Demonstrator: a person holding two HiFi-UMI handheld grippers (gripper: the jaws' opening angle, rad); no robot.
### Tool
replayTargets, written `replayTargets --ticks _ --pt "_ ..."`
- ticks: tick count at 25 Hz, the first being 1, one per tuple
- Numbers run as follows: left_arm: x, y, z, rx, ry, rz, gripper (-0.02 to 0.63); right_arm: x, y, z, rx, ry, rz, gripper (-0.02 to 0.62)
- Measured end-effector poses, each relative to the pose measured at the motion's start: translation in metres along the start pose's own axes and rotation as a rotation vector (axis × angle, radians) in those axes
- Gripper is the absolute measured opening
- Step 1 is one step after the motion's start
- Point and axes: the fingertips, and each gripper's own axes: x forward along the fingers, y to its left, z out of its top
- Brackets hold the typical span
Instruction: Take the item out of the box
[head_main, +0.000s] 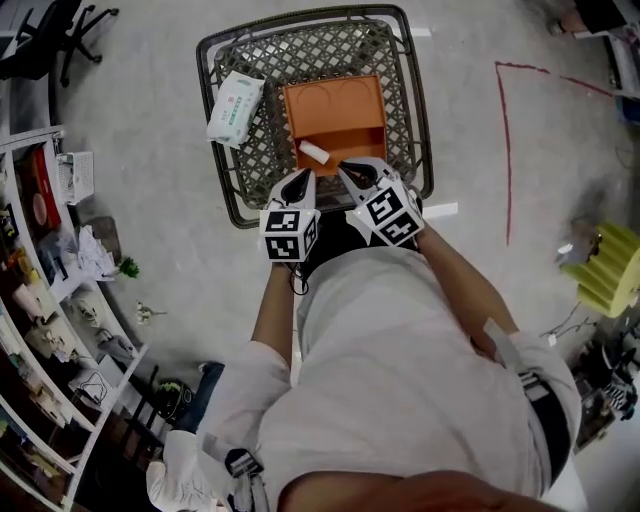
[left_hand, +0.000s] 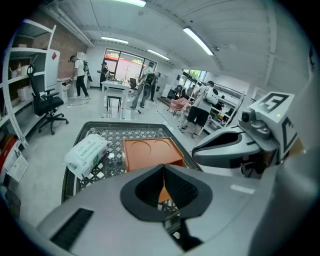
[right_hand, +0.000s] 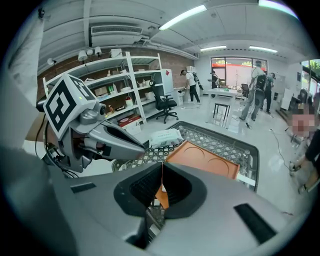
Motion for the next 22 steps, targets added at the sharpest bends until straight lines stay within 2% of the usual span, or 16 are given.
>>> replayTargets --ticks 7,12,22 --pt "0.008 0.044 -0.016 -0.020 0.046 -0.023 0.012 0.050 0.011 -0.003 0.026 0.066 -0.012 0.005" --pt "0.021 0.069 -0.028 -0.022 0.079 -0.024 0.012 0.081 0.004 -0.013 -0.002 0.124 -0.049 0.005" --pt "0.048 0.105 -0.041 -0.055 0.123 -0.010 0.012 0.128 -0.005 -0.040 -0.013 0.229 -0.059 0.005"
